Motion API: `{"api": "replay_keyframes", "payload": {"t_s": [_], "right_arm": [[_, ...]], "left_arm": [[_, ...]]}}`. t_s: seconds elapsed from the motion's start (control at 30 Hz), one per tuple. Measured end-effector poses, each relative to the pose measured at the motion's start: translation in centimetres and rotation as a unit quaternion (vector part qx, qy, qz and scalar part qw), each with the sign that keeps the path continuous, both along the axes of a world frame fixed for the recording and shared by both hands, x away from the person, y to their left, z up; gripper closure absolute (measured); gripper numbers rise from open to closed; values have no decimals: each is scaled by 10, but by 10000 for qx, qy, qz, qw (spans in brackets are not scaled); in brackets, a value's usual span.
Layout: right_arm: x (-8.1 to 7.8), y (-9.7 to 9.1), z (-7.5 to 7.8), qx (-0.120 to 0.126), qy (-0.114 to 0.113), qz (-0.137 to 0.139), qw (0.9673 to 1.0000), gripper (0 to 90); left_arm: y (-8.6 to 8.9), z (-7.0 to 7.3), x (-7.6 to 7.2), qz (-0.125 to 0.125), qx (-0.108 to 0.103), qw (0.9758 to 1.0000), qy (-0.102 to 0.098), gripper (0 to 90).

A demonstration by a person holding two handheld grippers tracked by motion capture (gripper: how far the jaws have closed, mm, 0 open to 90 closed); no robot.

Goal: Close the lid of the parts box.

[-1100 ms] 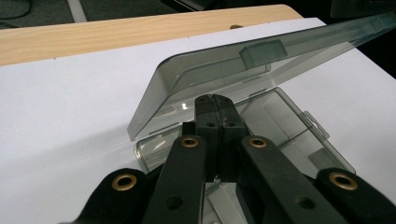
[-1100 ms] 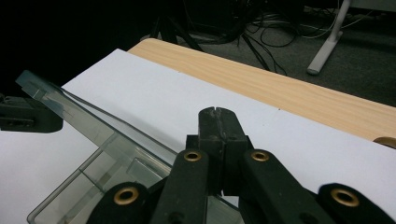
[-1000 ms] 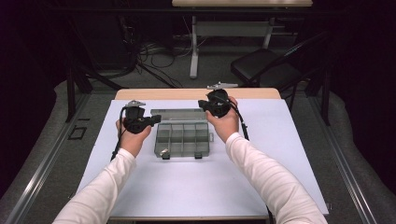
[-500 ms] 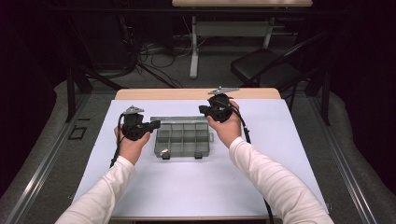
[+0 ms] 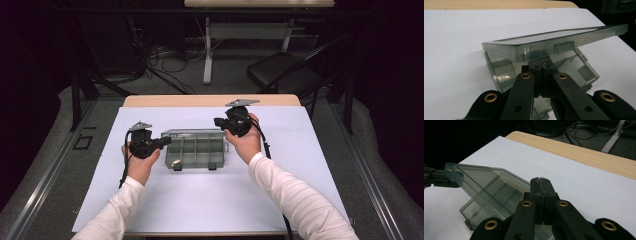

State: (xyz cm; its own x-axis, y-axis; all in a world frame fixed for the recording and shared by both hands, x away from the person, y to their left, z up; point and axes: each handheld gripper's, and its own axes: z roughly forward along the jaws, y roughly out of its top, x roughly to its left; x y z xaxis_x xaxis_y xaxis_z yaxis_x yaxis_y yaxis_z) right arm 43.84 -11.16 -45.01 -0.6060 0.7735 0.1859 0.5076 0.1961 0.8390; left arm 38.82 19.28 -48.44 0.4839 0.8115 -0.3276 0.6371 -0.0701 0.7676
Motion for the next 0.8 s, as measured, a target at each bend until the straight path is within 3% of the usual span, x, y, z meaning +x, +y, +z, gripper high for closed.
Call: {"api": "replay_keyframes", "payload": {"t_s": [0.13,0.23,0.5,0.8], "right_arm": [[-5,-2,-4,72,6,15,10000,900],[-10,-4,-6,96,-16,36,9999,900],[-24,-9,-9,273,-110,80,9995,900],[-35,-17,-21,464,148,94,9988,890]], "left_arm": [[1,-3,-5,141,-264,9995,43,899],[2,-7,-9,191,-282,9994,7,899],[1,-14,-17,255,-48,9996,-65,899],[-2,-23,-23,185,100,9998,-4,899]]}}
